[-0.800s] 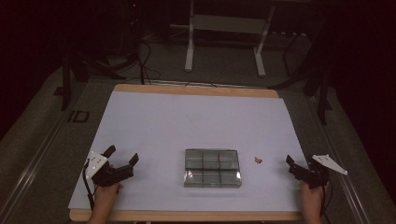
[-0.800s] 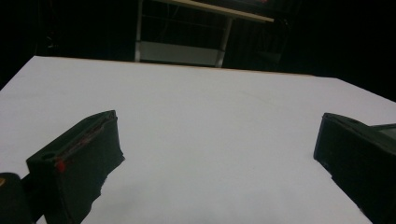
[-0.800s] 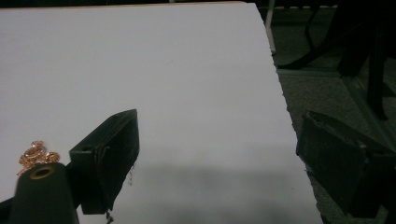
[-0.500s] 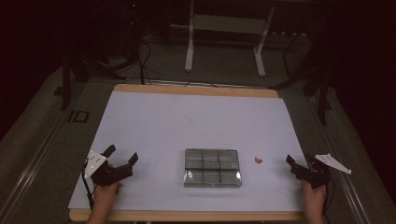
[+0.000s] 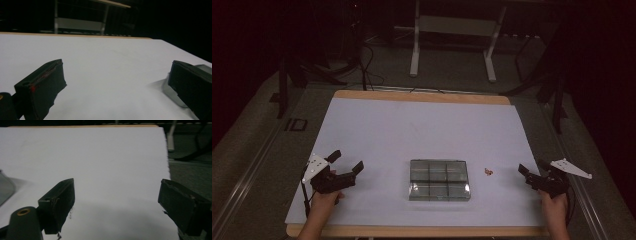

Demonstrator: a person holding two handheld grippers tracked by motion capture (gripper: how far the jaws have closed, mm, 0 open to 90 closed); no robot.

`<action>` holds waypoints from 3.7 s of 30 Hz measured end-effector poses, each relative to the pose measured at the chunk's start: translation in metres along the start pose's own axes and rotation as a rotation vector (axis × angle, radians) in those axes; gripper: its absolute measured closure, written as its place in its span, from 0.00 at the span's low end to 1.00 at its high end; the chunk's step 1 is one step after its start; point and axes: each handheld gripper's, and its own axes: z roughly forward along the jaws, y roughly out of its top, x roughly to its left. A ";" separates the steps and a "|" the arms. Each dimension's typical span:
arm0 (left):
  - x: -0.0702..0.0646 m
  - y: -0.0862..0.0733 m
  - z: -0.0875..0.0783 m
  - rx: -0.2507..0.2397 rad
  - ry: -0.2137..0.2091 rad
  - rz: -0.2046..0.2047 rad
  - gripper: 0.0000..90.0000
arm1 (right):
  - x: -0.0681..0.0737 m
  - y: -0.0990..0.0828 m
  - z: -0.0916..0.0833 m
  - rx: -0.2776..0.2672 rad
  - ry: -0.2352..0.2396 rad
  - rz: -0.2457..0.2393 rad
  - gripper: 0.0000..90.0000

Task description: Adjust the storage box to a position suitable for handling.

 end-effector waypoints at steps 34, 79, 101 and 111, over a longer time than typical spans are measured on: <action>-0.055 0.019 0.025 0.264 -0.458 0.326 0.44 | 0.075 0.031 0.007 0.107 0.611 -0.397 0.46; -0.094 -0.014 0.079 0.557 -0.582 0.536 1.00 | 0.111 -0.005 0.054 0.322 0.759 -0.546 1.00; -0.096 -0.006 0.079 0.555 -0.591 0.538 1.00 | 0.115 0.002 0.051 0.295 0.780 -0.534 1.00; -0.097 -0.003 0.078 0.536 -0.606 0.527 1.00 | 0.116 0.005 0.049 0.282 0.800 -0.524 1.00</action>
